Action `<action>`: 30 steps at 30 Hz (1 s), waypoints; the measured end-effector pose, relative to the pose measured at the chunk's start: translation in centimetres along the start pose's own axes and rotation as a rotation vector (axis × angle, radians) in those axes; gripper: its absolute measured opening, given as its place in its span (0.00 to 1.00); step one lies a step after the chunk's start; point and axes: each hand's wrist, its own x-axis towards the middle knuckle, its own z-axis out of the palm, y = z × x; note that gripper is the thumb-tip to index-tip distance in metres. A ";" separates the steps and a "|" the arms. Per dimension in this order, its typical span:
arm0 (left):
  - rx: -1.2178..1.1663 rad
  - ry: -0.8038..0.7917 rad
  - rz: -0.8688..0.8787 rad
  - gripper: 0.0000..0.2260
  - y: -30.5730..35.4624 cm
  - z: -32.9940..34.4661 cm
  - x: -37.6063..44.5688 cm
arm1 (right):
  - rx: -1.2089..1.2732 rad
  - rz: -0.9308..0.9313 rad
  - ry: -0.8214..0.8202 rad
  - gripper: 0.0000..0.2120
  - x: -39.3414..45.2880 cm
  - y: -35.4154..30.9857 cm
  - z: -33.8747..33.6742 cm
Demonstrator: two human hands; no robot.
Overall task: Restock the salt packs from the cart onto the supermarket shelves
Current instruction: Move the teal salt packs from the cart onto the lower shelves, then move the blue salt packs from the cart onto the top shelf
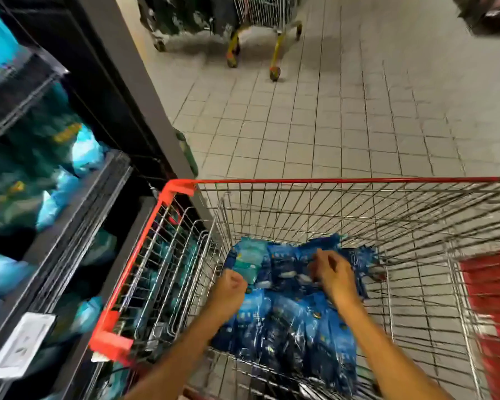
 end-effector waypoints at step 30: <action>-0.121 -0.090 -0.361 0.19 -11.3 11.8 28.6 | -0.654 0.402 -0.206 0.23 25.8 21.4 17.3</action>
